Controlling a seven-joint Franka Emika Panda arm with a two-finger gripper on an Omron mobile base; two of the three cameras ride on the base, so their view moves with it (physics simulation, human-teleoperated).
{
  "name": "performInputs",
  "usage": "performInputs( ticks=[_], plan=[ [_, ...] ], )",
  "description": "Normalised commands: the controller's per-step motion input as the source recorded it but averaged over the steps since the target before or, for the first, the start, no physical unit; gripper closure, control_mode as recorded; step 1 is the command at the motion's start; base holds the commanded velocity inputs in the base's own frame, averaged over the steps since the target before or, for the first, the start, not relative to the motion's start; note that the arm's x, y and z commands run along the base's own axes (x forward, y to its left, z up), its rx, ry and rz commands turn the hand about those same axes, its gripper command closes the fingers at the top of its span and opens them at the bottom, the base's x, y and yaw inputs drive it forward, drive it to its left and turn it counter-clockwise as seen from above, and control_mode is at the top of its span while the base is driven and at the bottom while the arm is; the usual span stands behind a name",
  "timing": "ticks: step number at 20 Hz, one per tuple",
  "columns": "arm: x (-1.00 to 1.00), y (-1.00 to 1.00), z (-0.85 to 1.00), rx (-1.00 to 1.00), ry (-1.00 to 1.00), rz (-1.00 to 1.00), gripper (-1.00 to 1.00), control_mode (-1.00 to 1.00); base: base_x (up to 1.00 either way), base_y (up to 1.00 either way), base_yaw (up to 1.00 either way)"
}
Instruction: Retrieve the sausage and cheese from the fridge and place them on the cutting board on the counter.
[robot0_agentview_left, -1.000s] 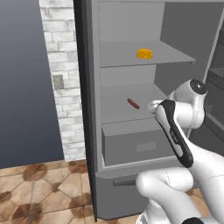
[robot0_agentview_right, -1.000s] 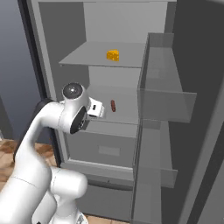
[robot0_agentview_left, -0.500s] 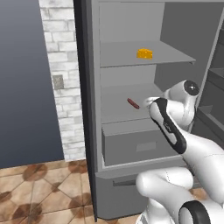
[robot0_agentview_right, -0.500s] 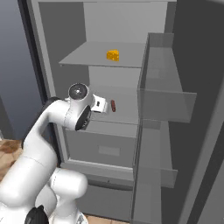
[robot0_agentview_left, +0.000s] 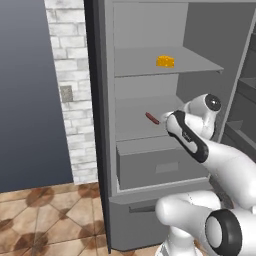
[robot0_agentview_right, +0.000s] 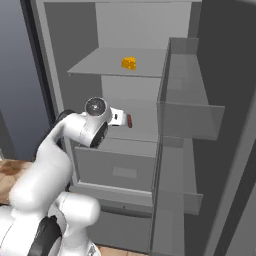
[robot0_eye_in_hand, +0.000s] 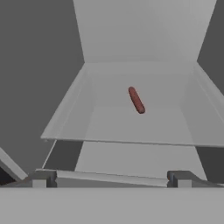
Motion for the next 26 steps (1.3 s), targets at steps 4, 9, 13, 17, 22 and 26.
performInputs(
  ticks=[4,9,13,17,22,26],
  plan=[
    [0.43,-0.05,-0.09,-0.03,0.13,0.02,-1.0,-1.0,0.0,0.0,0.0],
    [0.34,0.05,-0.3,-0.02,0.1,0.0,-1.0,-1.0,0.0,0.0,0.0],
    [0.28,0.0,-0.37,-0.03,0.04,0.0,-1.0,-1.0,0.0,0.0,0.0],
    [0.37,-0.01,-0.29,-0.03,0.0,0.0,-1.0,-1.0,0.0,0.0,0.0],
    [0.42,-0.05,-0.14,-0.06,0.0,0.0,-1.0,-1.0,0.0,0.0,0.0],
    [0.39,-0.11,-0.07,-0.05,0.0,-0.02,-1.0,-1.0,0.0,0.0,0.0]
  ],
)
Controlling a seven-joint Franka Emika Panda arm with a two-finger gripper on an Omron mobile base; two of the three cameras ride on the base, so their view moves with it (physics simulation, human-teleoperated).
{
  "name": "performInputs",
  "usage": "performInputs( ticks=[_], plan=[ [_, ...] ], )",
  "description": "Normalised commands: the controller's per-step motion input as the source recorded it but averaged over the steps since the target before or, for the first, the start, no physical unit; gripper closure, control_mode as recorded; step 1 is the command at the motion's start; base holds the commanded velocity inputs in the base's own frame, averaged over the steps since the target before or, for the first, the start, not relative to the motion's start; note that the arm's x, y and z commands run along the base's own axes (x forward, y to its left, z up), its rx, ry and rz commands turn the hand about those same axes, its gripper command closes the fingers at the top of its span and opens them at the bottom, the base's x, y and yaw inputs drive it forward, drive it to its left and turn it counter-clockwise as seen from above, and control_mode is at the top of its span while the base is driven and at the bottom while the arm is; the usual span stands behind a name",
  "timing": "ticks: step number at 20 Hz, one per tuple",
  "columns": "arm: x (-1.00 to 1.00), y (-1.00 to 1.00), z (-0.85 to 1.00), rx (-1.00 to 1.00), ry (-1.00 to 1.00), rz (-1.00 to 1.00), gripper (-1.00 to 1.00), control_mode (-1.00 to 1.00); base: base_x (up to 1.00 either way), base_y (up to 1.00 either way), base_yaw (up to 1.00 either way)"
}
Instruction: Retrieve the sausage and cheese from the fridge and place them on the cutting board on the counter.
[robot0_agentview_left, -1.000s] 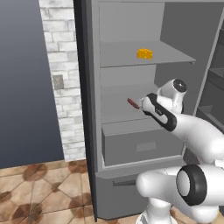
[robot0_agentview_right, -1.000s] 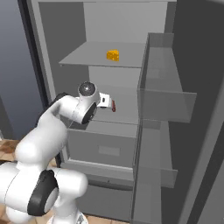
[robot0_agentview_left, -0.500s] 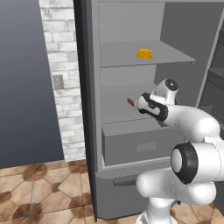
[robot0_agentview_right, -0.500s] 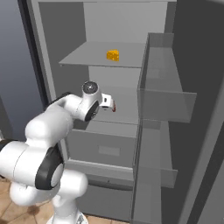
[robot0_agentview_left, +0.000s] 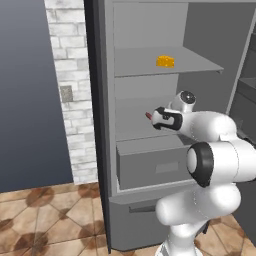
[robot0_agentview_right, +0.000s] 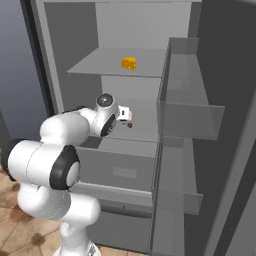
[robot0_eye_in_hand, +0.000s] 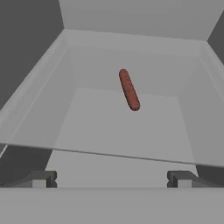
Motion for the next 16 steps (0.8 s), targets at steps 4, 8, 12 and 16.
performInputs(
  ticks=[4,8,12,16],
  plan=[
    [0.38,-0.11,-0.09,-0.01,0.04,-0.02,-1.0,-1.0,0.0,0.0,0.0],
    [0.36,-0.09,-0.19,0.0,0.07,-0.03,-1.0,-1.0,0.0,0.0,0.0],
    [0.3,0.0,-0.25,0.0,0.02,-0.02,-1.0,-1.0,0.0,0.0,0.0],
    [0.28,0.0,-0.21,0.0,0.0,-0.02,-1.0,-1.0,0.0,0.0,0.0]
  ],
)
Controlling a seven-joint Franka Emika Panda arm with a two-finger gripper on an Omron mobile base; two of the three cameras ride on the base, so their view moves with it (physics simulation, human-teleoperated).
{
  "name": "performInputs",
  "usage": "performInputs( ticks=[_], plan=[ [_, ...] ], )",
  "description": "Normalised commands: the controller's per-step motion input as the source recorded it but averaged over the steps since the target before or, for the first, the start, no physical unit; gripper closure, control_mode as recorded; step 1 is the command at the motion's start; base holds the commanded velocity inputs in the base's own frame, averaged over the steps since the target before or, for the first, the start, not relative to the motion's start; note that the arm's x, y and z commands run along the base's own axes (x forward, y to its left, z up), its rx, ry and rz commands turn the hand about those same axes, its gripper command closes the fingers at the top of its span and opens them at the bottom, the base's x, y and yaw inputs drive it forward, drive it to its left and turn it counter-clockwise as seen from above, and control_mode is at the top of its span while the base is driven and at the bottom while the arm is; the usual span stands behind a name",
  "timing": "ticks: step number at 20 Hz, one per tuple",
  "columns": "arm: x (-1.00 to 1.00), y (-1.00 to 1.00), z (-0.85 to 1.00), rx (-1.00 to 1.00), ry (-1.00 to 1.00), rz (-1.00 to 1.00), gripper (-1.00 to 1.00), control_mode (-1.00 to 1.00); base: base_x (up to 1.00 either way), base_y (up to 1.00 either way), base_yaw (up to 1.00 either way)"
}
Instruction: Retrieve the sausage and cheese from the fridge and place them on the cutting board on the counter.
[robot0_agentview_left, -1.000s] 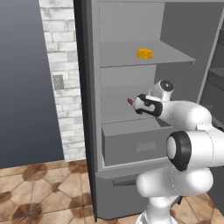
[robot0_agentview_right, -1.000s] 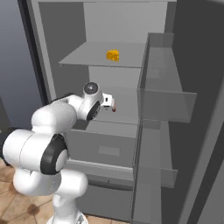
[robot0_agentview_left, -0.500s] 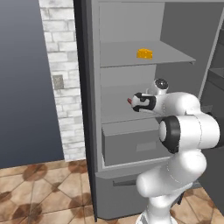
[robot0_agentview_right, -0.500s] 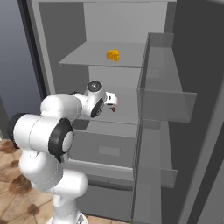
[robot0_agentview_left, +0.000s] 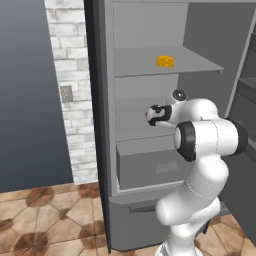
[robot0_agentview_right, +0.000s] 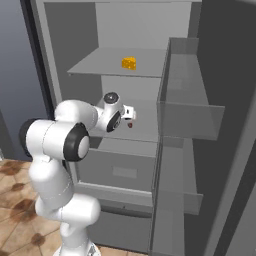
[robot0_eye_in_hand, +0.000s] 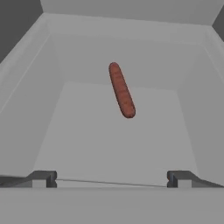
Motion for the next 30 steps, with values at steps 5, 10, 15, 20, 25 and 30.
performInputs(
  ticks=[5,10,15,20,25,30],
  plan=[
    [0.27,-0.01,-0.28,0.0,0.01,-0.01,-1.0,-1.0,0.0,0.0,0.0],
    [0.4,-0.1,-0.08,0.0,0.06,0.0,-1.0,-1.0,0.0,0.0,0.0],
    [0.29,-0.07,-0.07,0.0,0.06,0.0,-1.0,-1.0,0.0,0.0,0.0],
    [0.3,-0.04,-0.13,0.0,0.11,0.0,-1.0,-1.0,0.0,0.0,0.0],
    [0.2,0.0,-0.17,0.0,0.05,0.0,-1.0,-1.0,0.0,0.0,0.0],
    [0.27,0.0,-0.17,0.0,0.01,0.0,-1.0,-1.0,0.0,0.0,0.0]
  ],
)
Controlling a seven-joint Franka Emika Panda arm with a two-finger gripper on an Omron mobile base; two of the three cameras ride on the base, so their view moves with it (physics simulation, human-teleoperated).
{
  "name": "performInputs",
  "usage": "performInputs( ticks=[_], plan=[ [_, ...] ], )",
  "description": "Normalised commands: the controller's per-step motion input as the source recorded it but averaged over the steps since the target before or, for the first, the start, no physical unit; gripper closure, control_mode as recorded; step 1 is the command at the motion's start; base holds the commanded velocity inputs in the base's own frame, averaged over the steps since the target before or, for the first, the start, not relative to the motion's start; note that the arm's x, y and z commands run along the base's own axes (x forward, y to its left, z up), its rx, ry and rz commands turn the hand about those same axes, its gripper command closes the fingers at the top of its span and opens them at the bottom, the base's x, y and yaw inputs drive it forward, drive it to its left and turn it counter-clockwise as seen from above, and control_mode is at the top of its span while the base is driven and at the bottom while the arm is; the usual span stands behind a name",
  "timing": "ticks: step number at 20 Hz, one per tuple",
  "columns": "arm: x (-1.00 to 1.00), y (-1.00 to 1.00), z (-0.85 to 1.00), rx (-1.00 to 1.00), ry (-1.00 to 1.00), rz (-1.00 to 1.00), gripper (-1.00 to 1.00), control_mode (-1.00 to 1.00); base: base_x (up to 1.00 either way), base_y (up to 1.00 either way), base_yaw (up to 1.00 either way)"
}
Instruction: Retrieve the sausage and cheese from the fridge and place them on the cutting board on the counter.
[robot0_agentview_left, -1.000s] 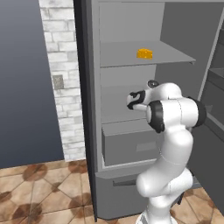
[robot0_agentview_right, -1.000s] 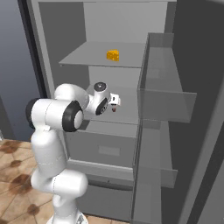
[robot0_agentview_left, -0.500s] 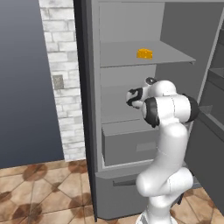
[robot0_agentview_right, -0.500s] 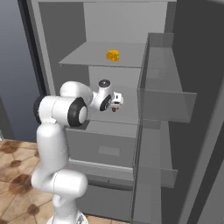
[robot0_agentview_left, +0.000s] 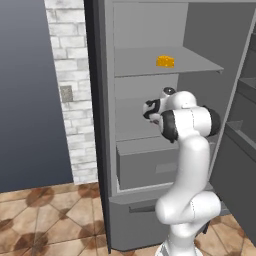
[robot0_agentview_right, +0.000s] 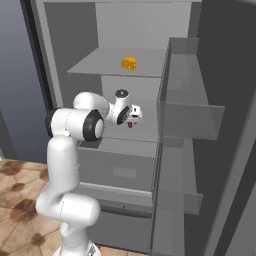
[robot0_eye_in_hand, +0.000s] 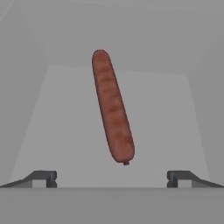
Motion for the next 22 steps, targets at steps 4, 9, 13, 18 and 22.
performInputs(
  ticks=[4,9,13,18,22],
  plan=[
    [0.27,0.0,-0.26,0.0,0.02,0.0,-1.0,-1.0,0.0,0.0,0.0],
    [0.29,0.03,-0.28,0.0,0.03,0.0,-1.0,-1.0,0.0,0.0,0.0],
    [0.37,0.0,-0.08,0.0,0.0,0.0,-1.0,-1.0,0.0,0.0,0.0],
    [0.39,0.0,-0.1,0.0,0.01,0.0,-1.0,-1.0,0.0,0.0,0.0],
    [0.39,0.0,-0.08,0.0,0.01,0.0,-1.0,-1.0,0.0,0.0,0.0]
  ],
)
